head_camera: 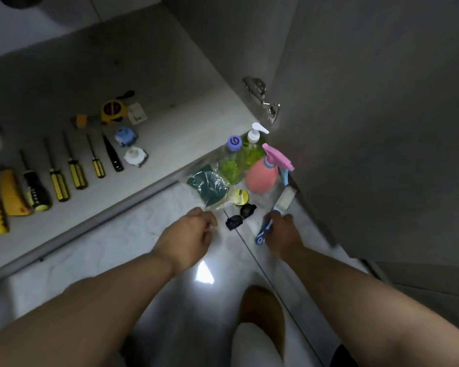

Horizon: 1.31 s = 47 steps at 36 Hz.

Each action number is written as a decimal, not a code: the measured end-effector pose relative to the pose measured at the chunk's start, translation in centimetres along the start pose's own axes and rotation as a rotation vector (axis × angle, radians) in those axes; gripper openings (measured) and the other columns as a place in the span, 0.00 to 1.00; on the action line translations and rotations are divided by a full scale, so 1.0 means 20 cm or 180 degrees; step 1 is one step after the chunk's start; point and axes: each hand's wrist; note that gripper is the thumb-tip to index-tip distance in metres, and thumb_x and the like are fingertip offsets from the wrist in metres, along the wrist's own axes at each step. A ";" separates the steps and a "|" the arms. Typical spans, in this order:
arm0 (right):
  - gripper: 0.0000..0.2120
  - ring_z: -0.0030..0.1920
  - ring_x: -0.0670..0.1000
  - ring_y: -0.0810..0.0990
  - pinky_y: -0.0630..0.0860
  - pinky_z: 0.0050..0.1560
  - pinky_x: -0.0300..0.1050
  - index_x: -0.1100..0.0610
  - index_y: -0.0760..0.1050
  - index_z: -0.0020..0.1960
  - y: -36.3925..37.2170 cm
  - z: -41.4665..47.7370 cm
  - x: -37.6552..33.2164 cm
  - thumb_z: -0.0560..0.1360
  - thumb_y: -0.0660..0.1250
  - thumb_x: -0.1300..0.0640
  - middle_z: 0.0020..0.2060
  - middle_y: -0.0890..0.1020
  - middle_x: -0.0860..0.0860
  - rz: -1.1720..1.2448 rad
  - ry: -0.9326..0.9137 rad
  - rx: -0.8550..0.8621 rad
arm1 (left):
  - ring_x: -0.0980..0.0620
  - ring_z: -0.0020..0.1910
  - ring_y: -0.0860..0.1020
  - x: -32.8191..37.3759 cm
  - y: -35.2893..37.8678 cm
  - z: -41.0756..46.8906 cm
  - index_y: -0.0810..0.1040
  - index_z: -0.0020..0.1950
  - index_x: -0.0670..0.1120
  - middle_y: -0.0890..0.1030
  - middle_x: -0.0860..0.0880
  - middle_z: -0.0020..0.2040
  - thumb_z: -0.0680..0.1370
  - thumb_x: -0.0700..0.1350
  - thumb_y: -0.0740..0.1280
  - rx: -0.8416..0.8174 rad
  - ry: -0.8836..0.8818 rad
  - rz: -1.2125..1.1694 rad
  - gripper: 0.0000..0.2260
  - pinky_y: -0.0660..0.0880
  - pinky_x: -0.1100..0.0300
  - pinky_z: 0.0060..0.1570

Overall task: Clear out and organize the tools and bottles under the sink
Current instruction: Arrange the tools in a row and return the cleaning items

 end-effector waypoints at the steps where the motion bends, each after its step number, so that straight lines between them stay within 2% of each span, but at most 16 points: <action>1: 0.12 0.52 0.64 0.79 0.77 0.59 0.54 0.55 0.73 0.61 0.01 0.01 0.00 0.79 0.64 0.60 0.58 0.70 0.60 -0.0057 0.0033 0.0136 | 0.50 0.52 0.79 -0.01 0.00 0.01 0.78 0.61 0.52 0.74 0.53 0.57 0.80 0.42 0.62 0.0001 0.0035 -0.0017 0.12 0.77 0.53 0.54; 4: 0.06 0.51 0.63 0.79 0.78 0.56 0.55 0.52 0.73 0.54 0.04 -0.01 0.01 0.78 0.64 0.58 0.53 0.71 0.57 -0.0221 0.0153 0.0224 | 0.49 0.54 0.79 -0.04 -0.02 0.04 0.78 0.63 0.51 0.75 0.51 0.59 0.79 0.41 0.63 -0.0146 0.0118 -0.0026 0.14 0.76 0.55 0.57; 8: 0.10 0.51 0.64 0.79 0.78 0.56 0.54 0.51 0.71 0.61 0.08 -0.10 0.03 0.80 0.62 0.55 0.54 0.71 0.58 -0.0321 0.0128 0.0150 | 0.49 0.56 0.78 -0.06 -0.11 0.07 0.79 0.61 0.50 0.78 0.50 0.57 0.80 0.42 0.63 -0.0404 0.0265 0.0136 0.12 0.74 0.58 0.58; 12: 0.17 0.52 0.63 0.78 0.74 0.49 0.49 0.51 0.67 0.65 0.06 -0.23 0.04 0.78 0.63 0.54 0.55 0.73 0.59 -0.0366 -0.0128 -0.0058 | 0.50 0.55 0.78 -0.05 -0.24 0.08 0.80 0.59 0.50 0.79 0.50 0.56 0.80 0.43 0.63 -0.0451 0.0387 0.0484 0.10 0.74 0.58 0.55; 16: 0.12 0.47 0.59 0.75 0.72 0.44 0.47 0.54 0.65 0.54 -0.04 -0.38 0.03 0.73 0.64 0.57 0.48 0.74 0.56 -0.0458 -0.0550 -0.0359 | 0.49 0.57 0.78 -0.01 -0.41 0.07 0.80 0.61 0.51 0.81 0.51 0.59 0.80 0.43 0.63 -0.0630 0.0471 0.0803 0.12 0.75 0.55 0.59; 18: 0.10 0.45 0.57 0.74 0.72 0.44 0.50 0.55 0.65 0.50 -0.11 -0.47 -0.01 0.73 0.64 0.58 0.46 0.73 0.54 -0.0476 -0.0843 -0.0413 | 0.49 0.58 0.78 0.01 -0.50 0.06 0.80 0.63 0.52 0.81 0.50 0.60 0.80 0.44 0.63 -0.0702 0.0504 0.0983 0.13 0.76 0.55 0.58; 22: 0.08 0.40 0.54 0.75 0.76 0.44 0.53 0.53 0.64 0.46 -0.27 -0.61 -0.17 0.73 0.64 0.58 0.46 0.73 0.52 -0.0467 -0.1450 -0.0454 | 0.47 0.57 0.78 0.00 -0.64 0.02 0.79 0.63 0.51 0.80 0.48 0.60 0.80 0.44 0.62 -0.0683 0.0457 0.1143 0.13 0.77 0.50 0.59; 26: 0.08 0.34 0.48 0.75 0.77 0.40 0.51 0.54 0.65 0.48 -0.44 -0.63 -0.43 0.76 0.65 0.61 0.45 0.72 0.48 -0.0526 -0.2010 -0.0263 | 0.47 0.59 0.78 -0.08 -0.73 0.01 0.79 0.64 0.50 0.80 0.48 0.62 0.80 0.45 0.63 -0.0580 0.0334 0.1015 0.13 0.76 0.49 0.62; 28: 0.09 0.36 0.53 0.75 0.76 0.40 0.53 0.56 0.65 0.48 -0.51 -0.58 -0.60 0.76 0.65 0.62 0.45 0.73 0.52 -0.0625 -0.2179 -0.0083 | 0.47 0.60 0.78 -0.15 -0.76 0.01 0.79 0.62 0.50 0.80 0.48 0.62 0.81 0.45 0.63 -0.0490 0.0264 0.0893 0.12 0.76 0.51 0.61; 31: 0.09 0.40 0.57 0.74 0.75 0.41 0.55 0.56 0.64 0.47 -0.56 -0.45 -0.86 0.76 0.64 0.66 0.43 0.74 0.56 -0.0738 -0.2341 0.0120 | 0.48 0.56 0.77 -0.26 -0.78 0.00 0.79 0.59 0.52 0.80 0.50 0.58 0.81 0.48 0.64 -0.0157 0.0118 0.0696 0.09 0.75 0.56 0.53; 33: 0.09 0.41 0.59 0.74 0.74 0.43 0.53 0.56 0.65 0.48 -0.56 -0.34 -1.02 0.76 0.63 0.66 0.44 0.74 0.58 -0.0838 -0.2327 0.0234 | 0.48 0.52 0.77 -0.34 -0.76 -0.02 0.79 0.57 0.53 0.80 0.49 0.55 0.82 0.48 0.63 0.0100 0.0057 0.0677 0.07 0.75 0.56 0.49; 37: 0.08 0.43 0.62 0.75 0.74 0.46 0.51 0.55 0.67 0.51 -0.47 -0.11 -1.27 0.76 0.64 0.62 0.46 0.72 0.59 -0.0984 -0.2116 0.0279 | 0.47 0.48 0.77 -0.50 -0.74 -0.10 0.76 0.51 0.53 0.78 0.49 0.51 0.82 0.46 0.61 0.0351 0.0069 0.0956 0.05 0.77 0.53 0.48; 41: 0.12 0.43 0.59 0.71 0.64 0.43 0.46 0.53 0.63 0.49 -0.33 0.09 -1.44 0.74 0.66 0.60 0.44 0.69 0.57 -0.1089 -0.2041 0.0200 | 0.49 0.48 0.76 -0.63 -0.72 -0.14 0.76 0.53 0.52 0.74 0.51 0.51 0.83 0.46 0.60 0.0417 0.0099 0.0950 0.05 0.77 0.52 0.48; 44: 0.15 0.42 0.58 0.69 0.66 0.45 0.47 0.53 0.61 0.51 -0.22 0.21 -1.53 0.75 0.68 0.58 0.47 0.68 0.56 -0.1141 -0.1888 0.0328 | 0.50 0.47 0.75 -0.70 -0.70 -0.15 0.76 0.52 0.51 0.73 0.53 0.50 0.82 0.45 0.61 0.0472 0.0090 0.0701 0.05 0.75 0.55 0.47; 47: 0.13 0.43 0.61 0.72 0.69 0.46 0.49 0.55 0.64 0.56 -0.15 0.29 -1.59 0.76 0.66 0.58 0.50 0.70 0.58 -0.1083 -0.1792 0.0540 | 0.50 0.47 0.74 -0.76 -0.69 -0.15 0.78 0.54 0.50 0.71 0.53 0.49 0.82 0.44 0.61 0.0523 0.0083 0.0516 0.06 0.74 0.56 0.46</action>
Point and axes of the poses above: each hand's wrist, its own z-axis towards the middle knuckle, its own y-axis out of the palm, x = y × z
